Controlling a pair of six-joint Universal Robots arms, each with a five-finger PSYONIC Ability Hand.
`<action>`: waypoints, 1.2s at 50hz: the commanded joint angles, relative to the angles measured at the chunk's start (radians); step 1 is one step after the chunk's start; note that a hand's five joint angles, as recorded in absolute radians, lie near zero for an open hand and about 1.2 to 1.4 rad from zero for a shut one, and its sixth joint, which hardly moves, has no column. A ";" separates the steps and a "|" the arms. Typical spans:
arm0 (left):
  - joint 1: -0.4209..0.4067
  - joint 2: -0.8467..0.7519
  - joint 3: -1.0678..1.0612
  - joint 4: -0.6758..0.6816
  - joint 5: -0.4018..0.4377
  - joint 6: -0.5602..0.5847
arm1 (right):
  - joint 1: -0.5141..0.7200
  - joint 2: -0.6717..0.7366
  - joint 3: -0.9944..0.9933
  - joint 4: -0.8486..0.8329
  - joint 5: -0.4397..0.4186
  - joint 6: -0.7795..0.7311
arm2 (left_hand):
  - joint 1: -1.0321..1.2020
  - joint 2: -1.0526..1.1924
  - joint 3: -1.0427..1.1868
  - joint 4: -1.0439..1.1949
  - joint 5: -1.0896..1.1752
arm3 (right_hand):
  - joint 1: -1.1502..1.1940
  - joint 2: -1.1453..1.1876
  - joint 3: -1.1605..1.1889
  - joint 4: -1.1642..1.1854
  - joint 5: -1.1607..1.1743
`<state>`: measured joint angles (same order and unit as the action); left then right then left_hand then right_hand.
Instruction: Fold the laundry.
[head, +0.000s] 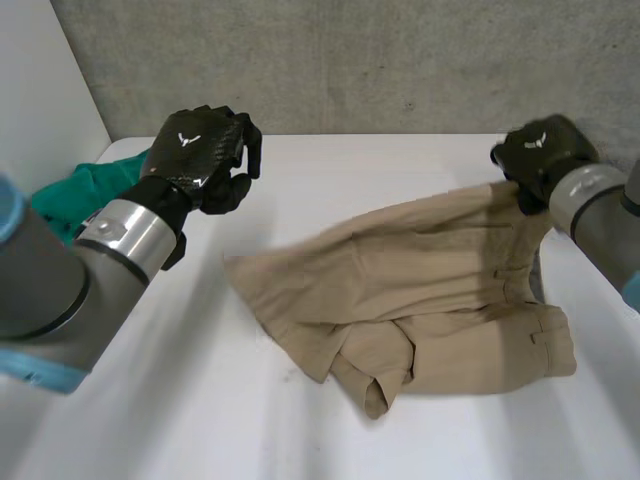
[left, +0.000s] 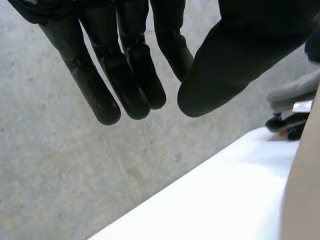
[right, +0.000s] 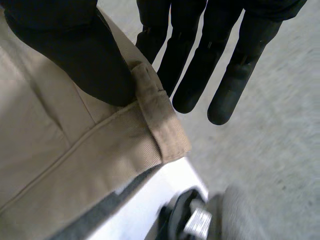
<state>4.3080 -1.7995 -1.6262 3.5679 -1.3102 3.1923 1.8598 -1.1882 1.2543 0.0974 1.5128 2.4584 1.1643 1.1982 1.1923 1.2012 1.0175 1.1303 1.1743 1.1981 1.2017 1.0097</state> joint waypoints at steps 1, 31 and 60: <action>0.001 -0.262 0.254 -0.003 -0.015 0.008 | 0.032 0.183 -0.128 -0.292 0.013 0.105 | 0.232 0.198 0.204 0.195 0.204 | 0.266 0.222 0.198 0.195 0.212; -0.166 -0.253 0.338 -0.215 -0.268 0.021 | 0.079 0.357 -0.299 -0.440 0.055 0.043 | -0.739 -0.773 -0.767 -0.776 -0.767 | -0.956 -1.000 -1.024 -1.027 -1.010; -0.499 -0.276 -0.110 0.029 -0.192 0.336 | -0.363 0.018 0.424 0.007 -0.365 -0.253 | -0.628 -0.662 -0.656 -0.665 -0.656 | -0.625 -0.669 -0.693 -0.697 -0.679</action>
<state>3.8078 -2.0068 -1.7693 3.5507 -1.4968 3.4143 1.5150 -1.1747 1.6139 0.1751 1.1739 2.2430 0.4480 0.4487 0.4481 0.4525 0.2846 0.4315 0.4167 0.4275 0.4350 0.2702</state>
